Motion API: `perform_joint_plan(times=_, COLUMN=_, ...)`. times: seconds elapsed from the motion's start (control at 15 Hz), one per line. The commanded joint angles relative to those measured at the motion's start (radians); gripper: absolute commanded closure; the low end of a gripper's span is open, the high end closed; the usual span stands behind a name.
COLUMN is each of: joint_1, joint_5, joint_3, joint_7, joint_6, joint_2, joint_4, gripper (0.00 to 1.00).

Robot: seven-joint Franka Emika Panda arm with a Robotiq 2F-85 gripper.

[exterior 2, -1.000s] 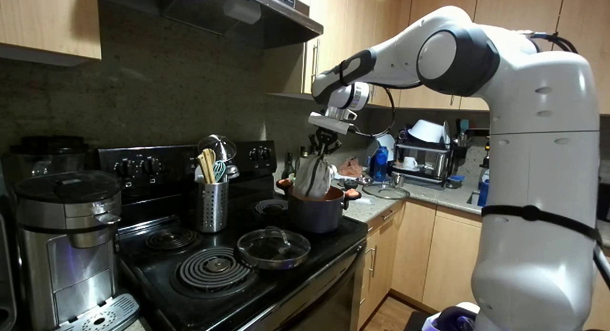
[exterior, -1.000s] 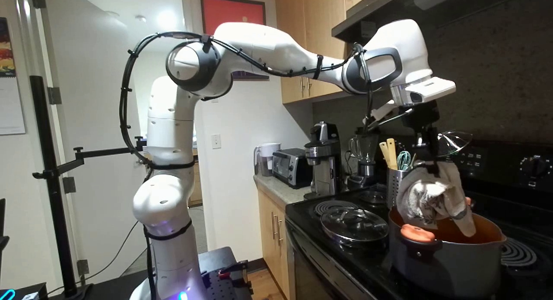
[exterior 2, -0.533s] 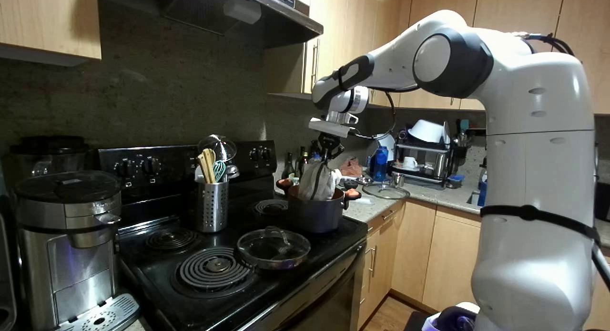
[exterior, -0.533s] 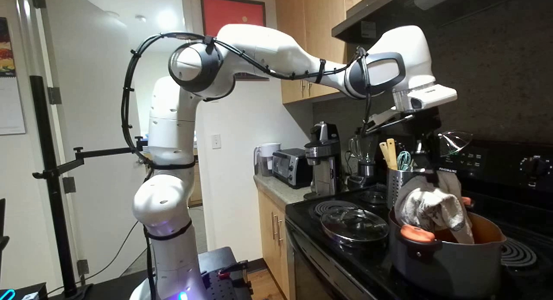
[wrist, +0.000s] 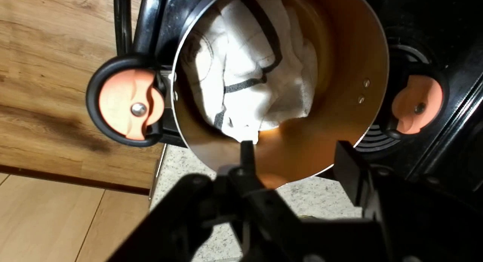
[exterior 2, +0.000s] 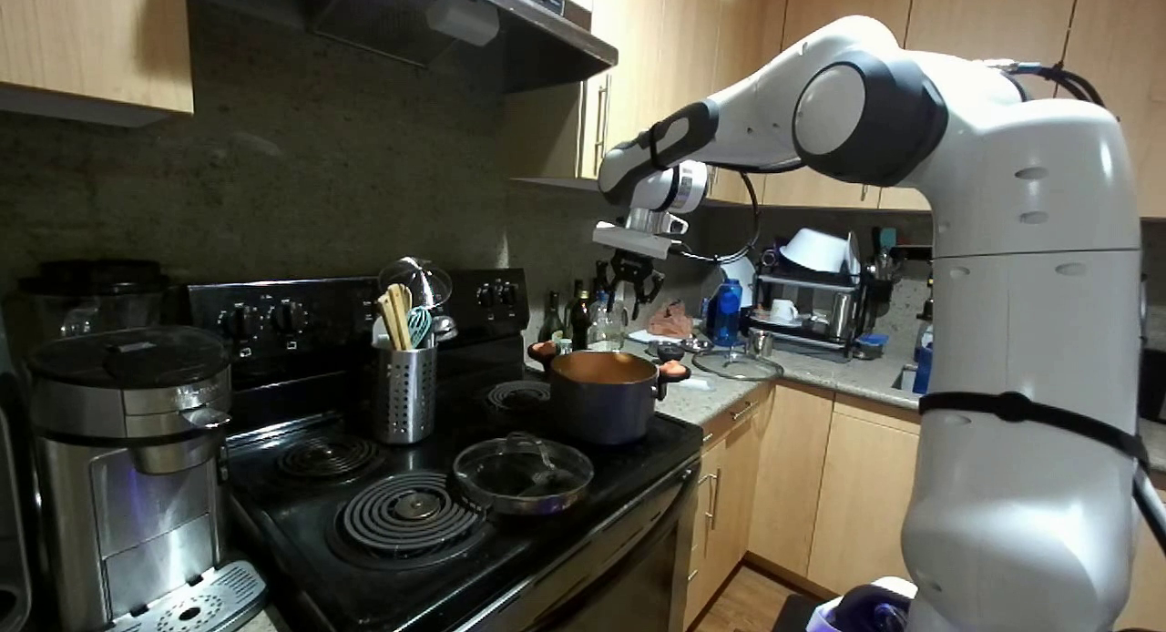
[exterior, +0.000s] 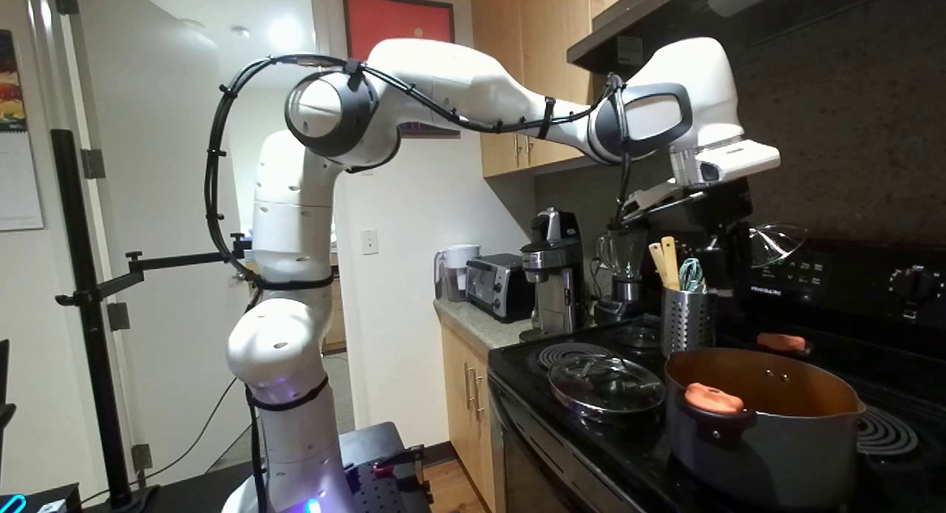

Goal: Take the clear lid from the black pot and place it on the stove then take the white towel and place it in the black pot

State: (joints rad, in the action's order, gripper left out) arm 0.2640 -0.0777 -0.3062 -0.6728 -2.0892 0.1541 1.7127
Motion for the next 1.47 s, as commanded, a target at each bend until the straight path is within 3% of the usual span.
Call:
perform_joint_plan(times=0.0, joint_1=-0.008, joint_5=0.003, joint_3=0.009, joint_7=-0.014, joint_6=0.053, joint_2=-0.053, joint_4=0.000, gripper=0.12)
perform_joint_plan(times=0.13, joint_1=-0.012, joint_5=0.004, joint_3=0.015, joint_7=-0.008, joint_6=0.067, joint_2=-0.090, joint_4=0.010, gripper=0.00)
perform_joint_plan(times=0.53, joint_1=-0.025, joint_5=0.012, joint_3=0.040, joint_7=0.025, joint_6=0.166, joint_2=-0.227, joint_4=0.038, gripper=0.00)
perform_joint_plan(times=1.0, joint_1=-0.032, joint_5=0.040, joint_3=0.078, joint_7=0.192, joint_6=0.403, joint_2=-0.285, joint_4=0.039, gripper=0.00)
perform_joint_plan(times=1.2, joint_1=-0.038, joint_5=0.103, joint_3=0.096, joint_7=0.235, joint_6=0.430, joint_2=-0.293, joint_4=0.052, gripper=0.00)
perform_joint_plan(times=1.4, joint_1=-0.034, joint_5=0.085, joint_3=0.091, joint_7=0.219, joint_6=0.417, joint_2=-0.259, joint_4=0.021, gripper=0.00)
